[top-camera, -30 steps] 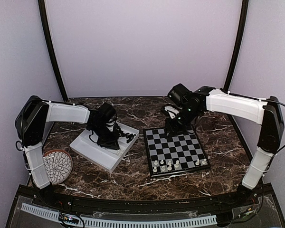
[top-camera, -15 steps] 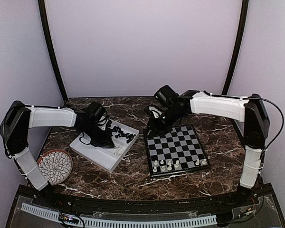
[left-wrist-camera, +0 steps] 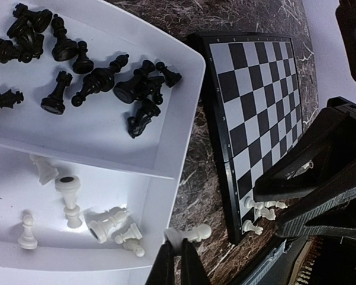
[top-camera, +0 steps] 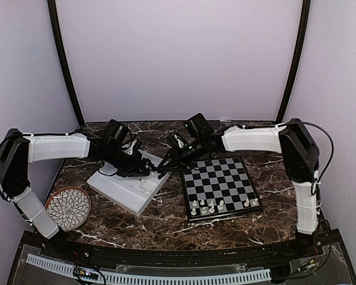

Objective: Set up the chess pieces on the board
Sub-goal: Pass from the left arm to the right

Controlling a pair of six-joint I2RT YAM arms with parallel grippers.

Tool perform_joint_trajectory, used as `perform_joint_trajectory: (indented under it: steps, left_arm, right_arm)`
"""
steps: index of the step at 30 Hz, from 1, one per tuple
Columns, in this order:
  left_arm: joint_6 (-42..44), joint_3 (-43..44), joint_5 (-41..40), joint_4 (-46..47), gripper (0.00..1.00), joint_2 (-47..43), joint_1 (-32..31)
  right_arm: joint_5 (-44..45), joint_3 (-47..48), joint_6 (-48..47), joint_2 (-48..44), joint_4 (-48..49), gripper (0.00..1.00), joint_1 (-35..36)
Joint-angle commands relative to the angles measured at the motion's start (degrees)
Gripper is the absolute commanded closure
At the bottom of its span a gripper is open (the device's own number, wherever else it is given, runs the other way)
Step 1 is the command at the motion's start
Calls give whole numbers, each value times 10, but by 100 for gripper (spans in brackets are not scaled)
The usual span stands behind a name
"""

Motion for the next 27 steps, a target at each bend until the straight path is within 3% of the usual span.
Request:
perform_joint_trajectory:
  steps: [1, 27]
  left_arm:
    - [-12, -6, 33, 18, 96, -29, 4]
    - [-20, 29, 40, 36, 95, -12, 4]
  right_arm:
    - [-50, 24, 68, 20, 95, 74, 4]
    - [-84, 62, 85, 70, 87, 74, 6]
